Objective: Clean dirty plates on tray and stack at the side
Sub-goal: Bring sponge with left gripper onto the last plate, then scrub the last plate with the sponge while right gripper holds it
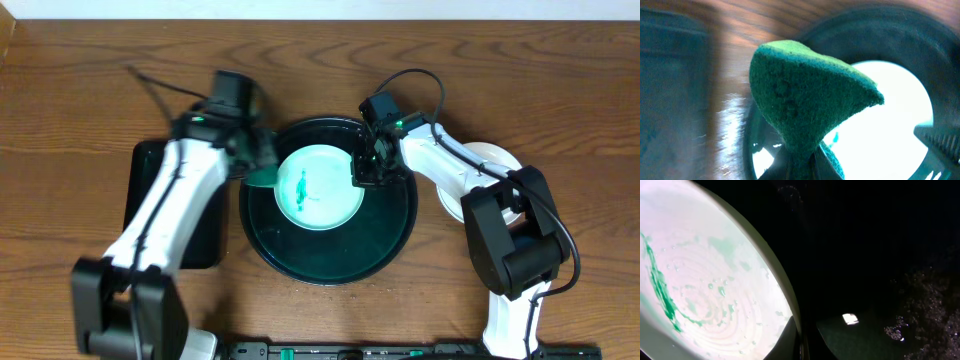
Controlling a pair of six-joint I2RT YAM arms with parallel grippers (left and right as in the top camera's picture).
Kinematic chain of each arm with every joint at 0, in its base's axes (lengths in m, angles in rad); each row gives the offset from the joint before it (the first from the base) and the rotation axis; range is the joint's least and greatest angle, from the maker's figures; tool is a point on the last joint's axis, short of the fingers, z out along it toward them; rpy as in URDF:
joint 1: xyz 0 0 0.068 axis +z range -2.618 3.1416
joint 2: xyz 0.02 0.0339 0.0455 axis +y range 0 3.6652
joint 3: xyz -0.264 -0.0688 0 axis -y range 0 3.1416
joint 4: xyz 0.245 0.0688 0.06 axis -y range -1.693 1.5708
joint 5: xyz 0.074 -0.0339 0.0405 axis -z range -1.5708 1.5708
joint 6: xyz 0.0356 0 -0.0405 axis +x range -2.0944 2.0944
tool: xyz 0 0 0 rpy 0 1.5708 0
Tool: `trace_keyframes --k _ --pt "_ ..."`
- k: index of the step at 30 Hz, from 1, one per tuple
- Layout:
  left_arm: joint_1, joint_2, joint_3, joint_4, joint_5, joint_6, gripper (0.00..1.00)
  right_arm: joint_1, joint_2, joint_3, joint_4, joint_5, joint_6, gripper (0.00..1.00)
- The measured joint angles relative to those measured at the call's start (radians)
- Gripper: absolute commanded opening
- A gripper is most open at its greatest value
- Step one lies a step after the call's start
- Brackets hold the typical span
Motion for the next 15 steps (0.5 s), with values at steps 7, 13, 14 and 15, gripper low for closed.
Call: trace_keyframes --k 7,13,14,15 --pt "-0.092 0.188 0.000 0.027 0.018 0.012 0.07 0.000 0.000 0.000 0.000 0.000 0.002 0.01" --pt "-0.094 0.253 0.000 0.039 0.035 0.013 0.07 0.000 0.000 0.000 0.003 0.000 0.002 0.01" --pt "-0.094 0.254 0.000 0.040 0.043 0.013 0.07 0.000 0.000 0.000 0.003 0.000 0.002 0.01" --pt "-0.092 0.257 0.000 0.043 0.054 0.014 0.07 0.000 0.000 0.000 0.004 0.000 0.002 0.01"
